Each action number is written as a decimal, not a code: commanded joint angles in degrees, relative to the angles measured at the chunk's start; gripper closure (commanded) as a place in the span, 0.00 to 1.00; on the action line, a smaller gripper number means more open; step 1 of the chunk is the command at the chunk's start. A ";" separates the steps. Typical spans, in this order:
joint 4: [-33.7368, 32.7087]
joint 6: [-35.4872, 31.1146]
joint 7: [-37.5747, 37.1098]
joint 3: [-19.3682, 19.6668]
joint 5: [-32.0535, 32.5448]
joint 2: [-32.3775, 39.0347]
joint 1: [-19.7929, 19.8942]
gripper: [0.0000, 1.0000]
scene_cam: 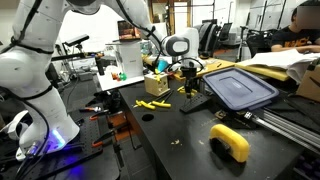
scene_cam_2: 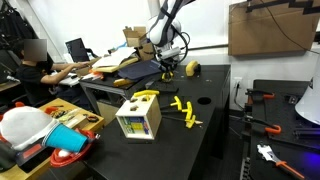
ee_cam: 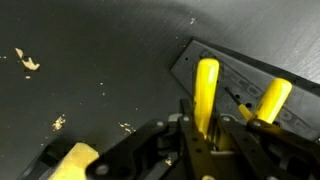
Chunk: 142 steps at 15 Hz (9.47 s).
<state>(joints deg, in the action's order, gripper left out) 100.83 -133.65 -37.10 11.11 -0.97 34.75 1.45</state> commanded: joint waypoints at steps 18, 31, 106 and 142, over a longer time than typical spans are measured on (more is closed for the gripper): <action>2.23 -1.01 -0.97 2.11 4.89 -2.56 -2.41 0.96; -1.18 -0.23 -0.47 1.31 3.90 0.26 -2.20 0.96; -6.29 2.10 -0.21 1.06 3.18 4.12 -2.14 0.96; 9.67 -8.70 -4.62 0.69 -0.76 -3.93 -3.22 0.00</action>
<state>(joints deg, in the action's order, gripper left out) 105.24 -140.17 -41.10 12.44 -0.63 34.99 -1.17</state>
